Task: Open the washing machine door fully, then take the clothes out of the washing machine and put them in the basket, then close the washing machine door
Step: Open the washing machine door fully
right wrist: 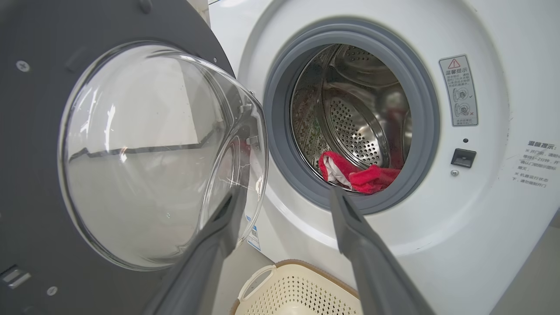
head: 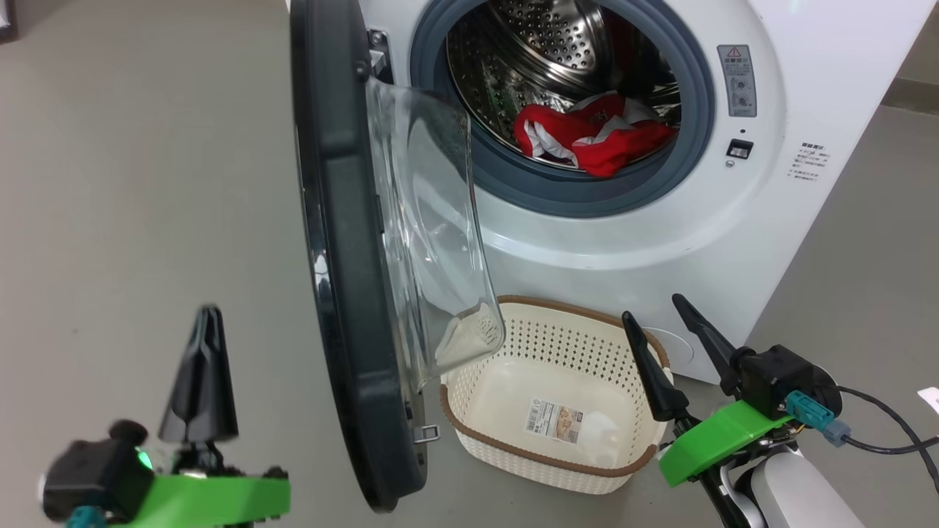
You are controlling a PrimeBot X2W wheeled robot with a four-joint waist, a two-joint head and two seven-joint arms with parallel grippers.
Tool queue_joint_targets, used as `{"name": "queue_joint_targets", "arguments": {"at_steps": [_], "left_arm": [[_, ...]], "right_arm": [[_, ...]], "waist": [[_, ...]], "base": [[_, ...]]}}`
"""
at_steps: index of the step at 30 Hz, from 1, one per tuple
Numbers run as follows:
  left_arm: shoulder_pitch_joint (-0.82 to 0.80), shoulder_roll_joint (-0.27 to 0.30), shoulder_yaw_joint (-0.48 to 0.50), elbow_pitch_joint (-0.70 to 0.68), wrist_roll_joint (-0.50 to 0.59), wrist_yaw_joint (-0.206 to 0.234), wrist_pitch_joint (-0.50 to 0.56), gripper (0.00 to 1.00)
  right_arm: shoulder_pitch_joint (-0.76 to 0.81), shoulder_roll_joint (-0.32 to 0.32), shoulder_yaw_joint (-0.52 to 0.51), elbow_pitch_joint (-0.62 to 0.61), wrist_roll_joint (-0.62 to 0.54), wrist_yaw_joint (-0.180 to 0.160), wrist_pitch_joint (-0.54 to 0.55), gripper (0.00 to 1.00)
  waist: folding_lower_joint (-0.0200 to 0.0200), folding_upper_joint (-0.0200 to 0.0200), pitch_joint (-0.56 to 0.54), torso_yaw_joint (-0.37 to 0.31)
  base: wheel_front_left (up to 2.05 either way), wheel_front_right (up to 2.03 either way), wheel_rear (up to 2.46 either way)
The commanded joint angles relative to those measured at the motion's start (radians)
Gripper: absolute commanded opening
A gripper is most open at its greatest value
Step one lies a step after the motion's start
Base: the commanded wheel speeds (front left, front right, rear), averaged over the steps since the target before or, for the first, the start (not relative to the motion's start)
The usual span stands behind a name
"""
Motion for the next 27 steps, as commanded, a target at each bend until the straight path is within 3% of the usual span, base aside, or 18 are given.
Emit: {"name": "queue_joint_targets", "arguments": {"at_steps": [1,9,16,21,27], "left_arm": [[-0.046,0.017,0.026,-0.043,0.007,0.007,0.004,0.00],[-0.116,0.024,-0.025,-0.293,0.025,0.011,0.060,0.00],[-0.142,0.018,-0.151,-0.420,0.000,-0.018,0.140,0.00],[-0.128,0.015,-0.246,-0.404,-0.040,-0.040,0.196,0.00],[-0.092,0.013,-0.301,-0.284,-0.120,-0.054,0.202,0.00]], "right_arm": [[-0.027,0.001,0.023,-0.021,0.006,0.005,-0.009,1.00],[-0.029,0.004,0.028,-0.016,0.008,0.005,-0.009,1.00],[-0.026,0.006,0.030,-0.013,0.008,0.005,-0.009,1.00],[-0.028,0.007,0.031,-0.012,0.009,0.005,-0.009,1.00],[-0.026,0.004,0.034,-0.006,0.011,0.005,-0.009,1.00]], "waist": [[0.0000,0.0000,-0.001,0.000],[0.0000,0.0000,-0.002,-0.012],[0.0000,0.0000,-0.004,-0.024],[0.0000,0.0000,-0.001,-0.028],[0.0000,0.0000,0.002,-0.029]], "base": [[0.00,0.00,0.00],[0.00,0.00,0.00],[0.00,0.00,0.00],[0.00,0.00,0.00],[0.00,0.00,0.00]]}}
